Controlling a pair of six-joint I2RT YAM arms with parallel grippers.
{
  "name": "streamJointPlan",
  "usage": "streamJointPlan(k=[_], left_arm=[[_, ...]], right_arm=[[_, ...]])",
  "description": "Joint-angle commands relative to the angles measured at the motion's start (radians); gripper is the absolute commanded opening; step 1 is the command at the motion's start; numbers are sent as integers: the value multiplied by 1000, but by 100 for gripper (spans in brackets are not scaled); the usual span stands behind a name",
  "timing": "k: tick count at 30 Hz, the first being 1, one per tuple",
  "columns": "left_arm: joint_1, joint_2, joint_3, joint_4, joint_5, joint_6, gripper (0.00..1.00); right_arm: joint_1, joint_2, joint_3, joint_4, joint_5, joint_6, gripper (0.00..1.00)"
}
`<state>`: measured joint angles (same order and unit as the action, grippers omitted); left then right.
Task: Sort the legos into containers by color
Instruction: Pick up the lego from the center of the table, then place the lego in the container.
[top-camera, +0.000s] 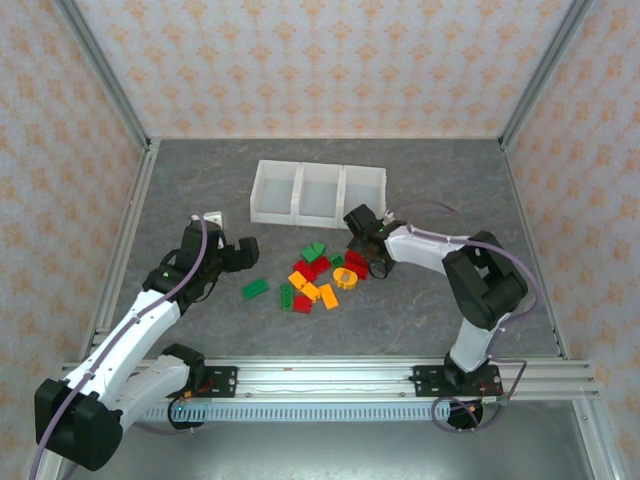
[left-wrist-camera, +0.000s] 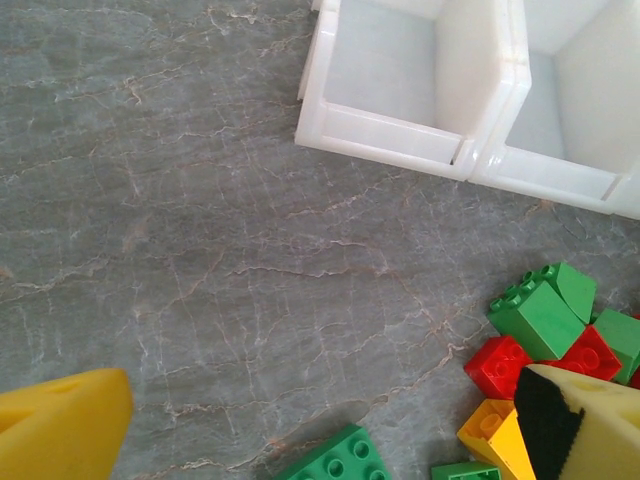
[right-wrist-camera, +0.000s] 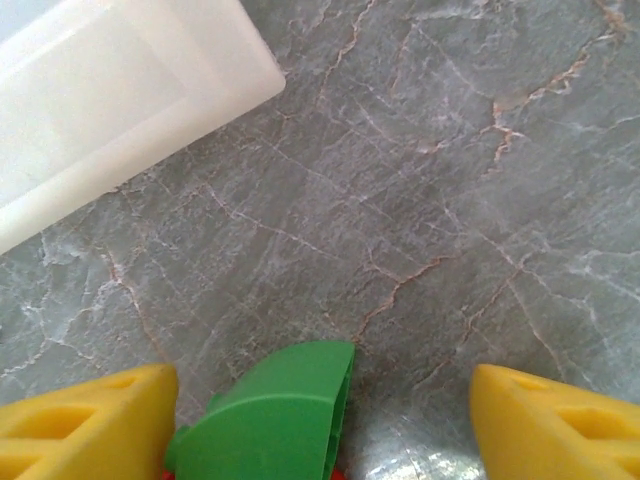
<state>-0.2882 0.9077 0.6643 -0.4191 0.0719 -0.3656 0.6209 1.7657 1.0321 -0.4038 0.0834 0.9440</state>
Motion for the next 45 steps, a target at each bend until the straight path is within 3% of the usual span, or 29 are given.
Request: streamJointPlan(k=[1,6,14,21,29,34,38,45], left_arm=[[-1,0,-10,26,16,14,99],[-1,3,-9,29,23,16,99],[-2,11,-12,31,31,17,99],[-2,2,-1,25,19,18,99],[-1,-57,0,40,21,19,99],[-2,-64,3,35,6,10,99],[-2,-72,3,31,2,8,99],[-2,-106,-3,39,11,6,99]], right_arm=[[5,11,34,-26,69,-9,69],[5,19,28,-26,70,-24,50],[5,-6,14,-36,87,-25,31],[10,-159,56,-67,67,-115,13],[22,-360,122,-5,98,-269,9],[4,-216,298,-51,119,-415,8],[-36,-85,400,-41,30,-492,9],[-76,112,534,-106,26,-517,16]])
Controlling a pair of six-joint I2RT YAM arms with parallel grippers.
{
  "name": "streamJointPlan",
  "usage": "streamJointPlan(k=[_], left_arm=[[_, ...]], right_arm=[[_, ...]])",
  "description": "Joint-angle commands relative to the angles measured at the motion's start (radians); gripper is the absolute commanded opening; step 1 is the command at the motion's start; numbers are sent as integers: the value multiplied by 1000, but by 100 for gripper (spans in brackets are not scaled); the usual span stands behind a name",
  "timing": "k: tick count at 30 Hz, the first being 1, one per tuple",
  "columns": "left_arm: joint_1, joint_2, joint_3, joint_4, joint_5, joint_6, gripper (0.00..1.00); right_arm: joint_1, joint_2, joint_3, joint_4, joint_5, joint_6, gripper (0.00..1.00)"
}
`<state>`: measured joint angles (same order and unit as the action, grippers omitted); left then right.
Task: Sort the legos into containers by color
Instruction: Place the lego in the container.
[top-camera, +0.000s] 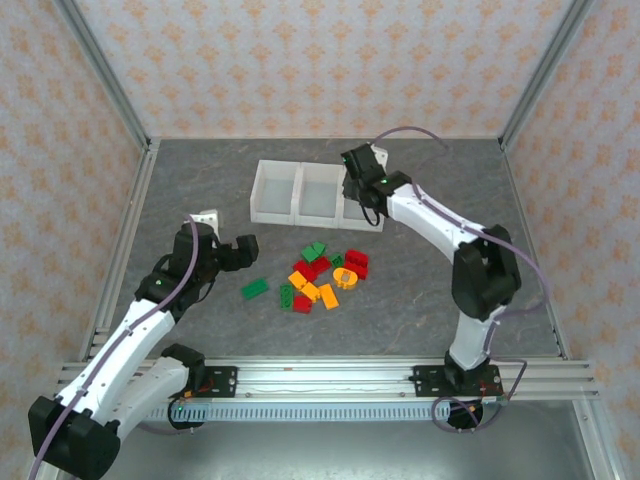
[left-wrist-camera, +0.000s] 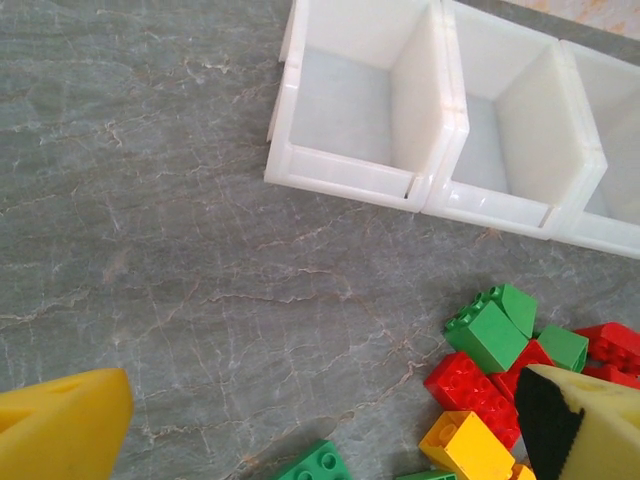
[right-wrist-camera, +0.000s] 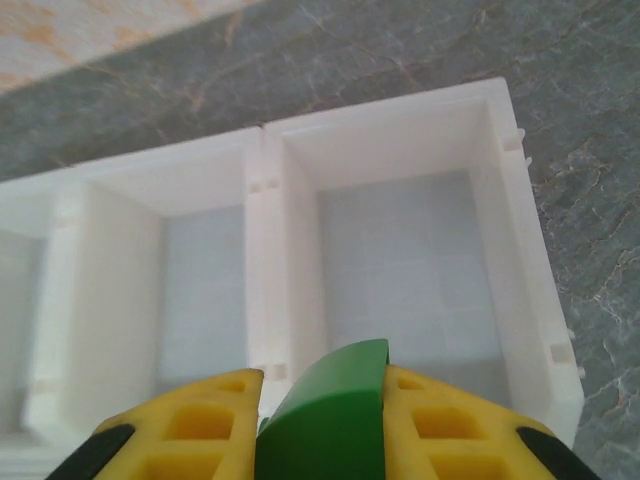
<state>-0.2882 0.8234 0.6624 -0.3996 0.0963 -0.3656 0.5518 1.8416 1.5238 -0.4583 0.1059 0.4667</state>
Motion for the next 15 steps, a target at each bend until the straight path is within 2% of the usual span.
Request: streamJointPlan(k=[1,7,13,15], left_arm=[[-2,-25,0,20,-12,5,99],[-2,-33,-5,25,-6,5,99],[-2,-29,-5,25,-6,2,99],[-2,-27,-5,25,-4,2,99]], right_arm=[[-10,55,46,-50,-1,-39,18],[-21,129,69,-75,-15,-27,33],[-21,103,60,-98,-21,-3,61],[-21,78,48,-102,-27,3,66]])
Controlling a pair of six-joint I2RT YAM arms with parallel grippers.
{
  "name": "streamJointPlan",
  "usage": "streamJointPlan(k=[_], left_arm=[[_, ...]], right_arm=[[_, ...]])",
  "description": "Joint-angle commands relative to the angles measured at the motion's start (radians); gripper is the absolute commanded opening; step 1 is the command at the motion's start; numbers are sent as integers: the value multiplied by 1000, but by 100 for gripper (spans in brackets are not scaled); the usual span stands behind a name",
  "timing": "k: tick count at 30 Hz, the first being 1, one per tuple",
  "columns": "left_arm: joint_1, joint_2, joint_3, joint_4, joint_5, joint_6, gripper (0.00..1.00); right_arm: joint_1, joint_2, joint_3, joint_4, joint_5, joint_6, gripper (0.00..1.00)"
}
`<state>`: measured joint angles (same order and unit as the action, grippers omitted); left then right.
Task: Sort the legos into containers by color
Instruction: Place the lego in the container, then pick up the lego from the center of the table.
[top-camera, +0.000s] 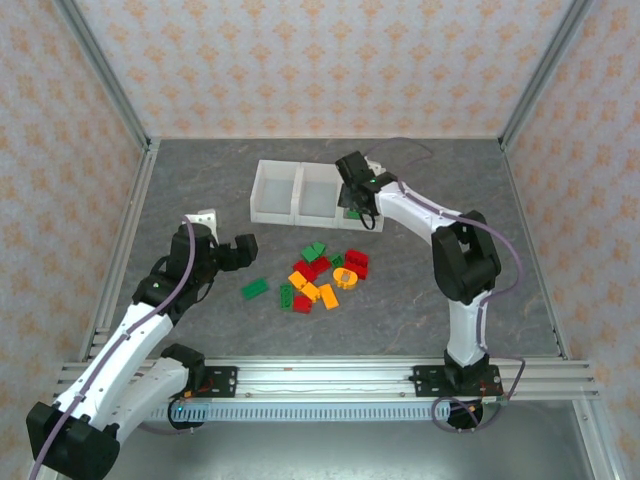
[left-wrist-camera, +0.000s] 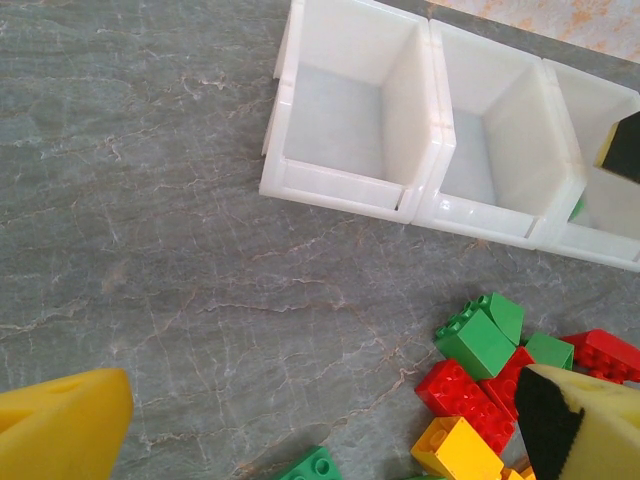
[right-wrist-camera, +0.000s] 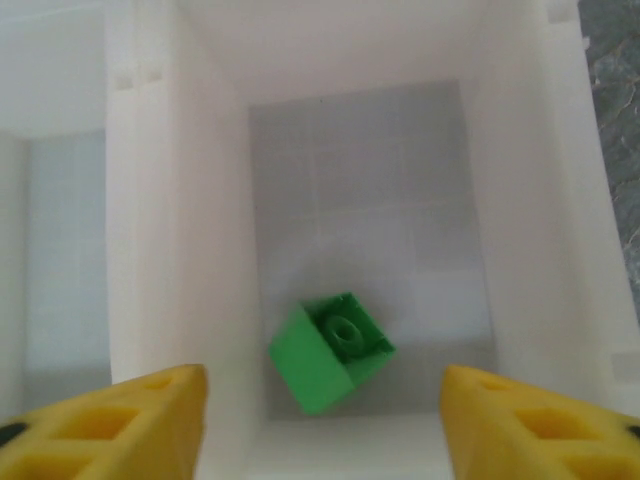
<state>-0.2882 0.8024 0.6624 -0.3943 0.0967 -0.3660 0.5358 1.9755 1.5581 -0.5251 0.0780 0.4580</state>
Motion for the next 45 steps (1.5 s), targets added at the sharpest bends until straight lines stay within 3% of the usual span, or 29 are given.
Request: streamJointPlan(k=[1,9,12,17,28,45], left_arm=[[-2,-7,-5,23,-4,2,99],[-2,4,-7,21,1,2,99],[-2,7,-8,18,-2,-2,99],[-2,12,-11,22,3,-4,99],[-2,47,-6,14,10,-5,99],[-2,58,-10,16,16,-6,99]], right_arm=[[-5,-70,9,-36,-5,14,68],[20,-215,-76,-66,-64,57,79],[42,-282,-154,-68,-71,102,93],[92,-352,-280,-67,-73,169,98],[122,-341,-513,45,-140,339,95],[122,-151,-415,57,-127,339,94]])
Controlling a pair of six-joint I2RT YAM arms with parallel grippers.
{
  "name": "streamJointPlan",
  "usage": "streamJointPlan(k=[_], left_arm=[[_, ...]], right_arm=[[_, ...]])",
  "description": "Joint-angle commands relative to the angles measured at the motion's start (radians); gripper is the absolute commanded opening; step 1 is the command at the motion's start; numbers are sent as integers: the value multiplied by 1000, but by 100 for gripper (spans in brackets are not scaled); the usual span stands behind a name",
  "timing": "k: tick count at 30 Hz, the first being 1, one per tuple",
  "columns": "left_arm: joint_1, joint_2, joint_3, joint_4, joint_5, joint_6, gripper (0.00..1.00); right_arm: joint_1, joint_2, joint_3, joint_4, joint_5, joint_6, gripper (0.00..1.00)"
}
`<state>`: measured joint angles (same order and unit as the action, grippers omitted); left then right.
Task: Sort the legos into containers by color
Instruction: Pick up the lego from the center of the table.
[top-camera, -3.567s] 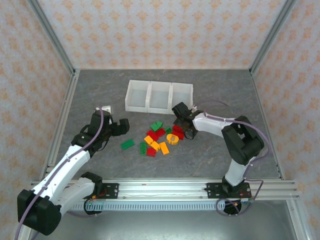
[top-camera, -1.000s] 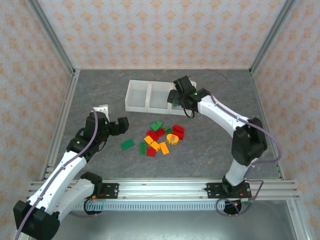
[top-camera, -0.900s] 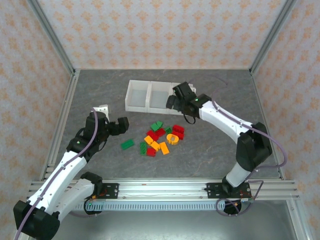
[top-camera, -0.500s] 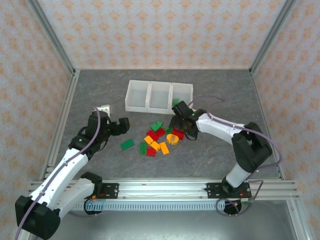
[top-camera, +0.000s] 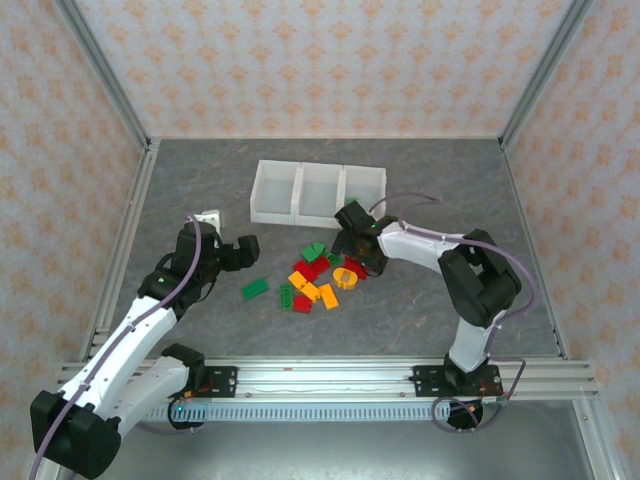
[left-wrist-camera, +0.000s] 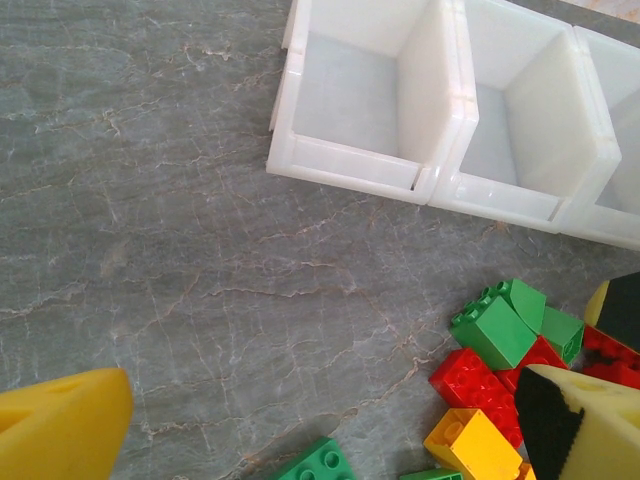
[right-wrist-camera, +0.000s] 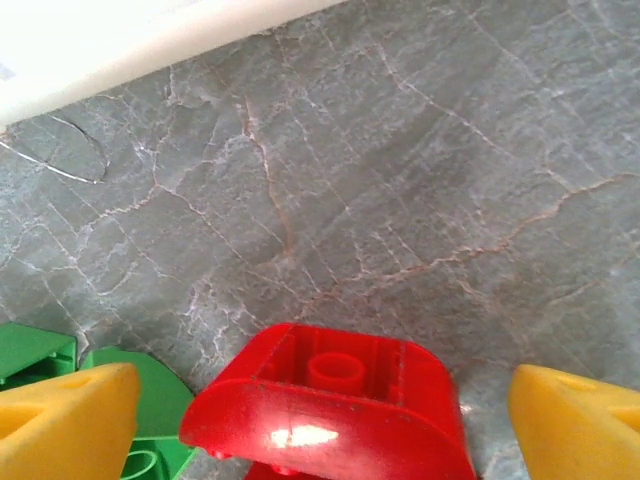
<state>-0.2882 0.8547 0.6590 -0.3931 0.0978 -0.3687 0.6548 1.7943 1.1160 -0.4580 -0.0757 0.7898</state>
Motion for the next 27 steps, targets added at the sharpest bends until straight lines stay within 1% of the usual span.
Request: streamJointPlan(k=[1,9,11,13,15,20,23,27], left_arm=[[-2,7,-6,14,14,-4,99],[-3,7,-6,14,16,-4,99],[-3,6,-6,13,16,-3,99],[-3,6,-7,14,16,-4,99],[-3,4,-6,13,16,-3,99],[-6,4,-6,13,14,-5,99],[-8,3,-6,13,14,-4,99],[-9,3,-5,11,16,-6,99]], right_arm=[[3,38,32,-13,28,8,93],[3,44,19,-11,62,14,85],[3,40,11,-7,63,11,79],[3,38,8,-6,63,4,67],[3,34,4,-6,69,0,60],[3,14,3,-19,86,-4,50],[8,-34,13,-4,67,-26,47],[26,-151,55,4,82,-49,43]])
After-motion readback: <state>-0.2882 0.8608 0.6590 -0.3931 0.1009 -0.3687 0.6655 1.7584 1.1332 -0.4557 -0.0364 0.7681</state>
